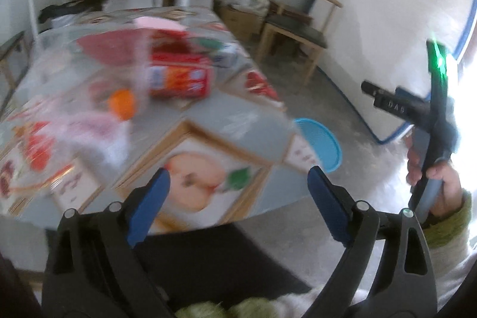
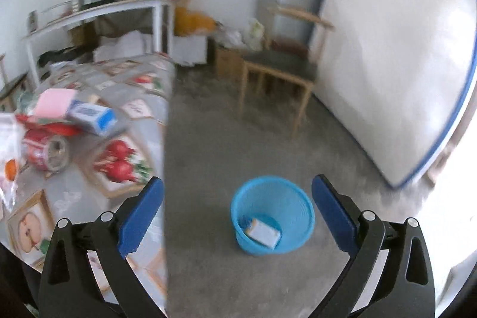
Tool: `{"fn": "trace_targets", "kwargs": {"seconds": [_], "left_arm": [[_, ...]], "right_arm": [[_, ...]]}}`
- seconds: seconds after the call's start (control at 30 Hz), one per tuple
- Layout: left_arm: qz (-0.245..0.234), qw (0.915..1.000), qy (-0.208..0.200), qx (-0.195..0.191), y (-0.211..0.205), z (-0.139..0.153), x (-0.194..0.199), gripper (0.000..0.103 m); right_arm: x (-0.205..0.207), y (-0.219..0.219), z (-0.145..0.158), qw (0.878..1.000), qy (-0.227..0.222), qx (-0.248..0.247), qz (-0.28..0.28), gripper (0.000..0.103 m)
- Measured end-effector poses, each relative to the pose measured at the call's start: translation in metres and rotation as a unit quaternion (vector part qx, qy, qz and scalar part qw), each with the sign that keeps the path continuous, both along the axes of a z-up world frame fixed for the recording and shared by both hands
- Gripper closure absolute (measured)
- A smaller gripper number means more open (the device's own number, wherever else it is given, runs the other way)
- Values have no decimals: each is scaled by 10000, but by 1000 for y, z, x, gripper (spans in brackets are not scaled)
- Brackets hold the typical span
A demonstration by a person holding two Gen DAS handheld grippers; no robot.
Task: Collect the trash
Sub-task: 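Return the right gripper to the table toward the clear plastic container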
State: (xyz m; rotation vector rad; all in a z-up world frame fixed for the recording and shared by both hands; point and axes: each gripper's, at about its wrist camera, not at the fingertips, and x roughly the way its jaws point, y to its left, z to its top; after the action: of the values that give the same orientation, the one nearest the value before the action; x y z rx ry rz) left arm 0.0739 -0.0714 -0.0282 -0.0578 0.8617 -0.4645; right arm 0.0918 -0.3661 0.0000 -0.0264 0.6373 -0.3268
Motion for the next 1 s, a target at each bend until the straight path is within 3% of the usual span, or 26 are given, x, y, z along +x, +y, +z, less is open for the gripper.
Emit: {"fn": "trace_targets", "kwargs": {"seconds": [0.2,0.37,0.53,0.7,0.9,1.0], "left_arm": [[370,9987,-142,-330,50,0,-31,8],[507,9971,-129,-556,75,-3,-37,8],[845,9935,-417,-638,109,-2,-27,8],[1500,9858,-556,-516,157,-1,-12,9],[2155,9725,-198,-858,217,-16,19,9],[2282,9682,43,-1021,234,-26,34,16]], "right_arm": [[6,56,25,9863,-624,777,1312,7],[16,96,32,9767,-693,971,1784,7],[32,128,25,9641,-440,1298,2276,9],[46,155,10,9510,-23,1621,2632,25],[57,186,-8,9358,426,1829,2983,38],[59,201,-12,9299,556,1812,3153,43]]}}
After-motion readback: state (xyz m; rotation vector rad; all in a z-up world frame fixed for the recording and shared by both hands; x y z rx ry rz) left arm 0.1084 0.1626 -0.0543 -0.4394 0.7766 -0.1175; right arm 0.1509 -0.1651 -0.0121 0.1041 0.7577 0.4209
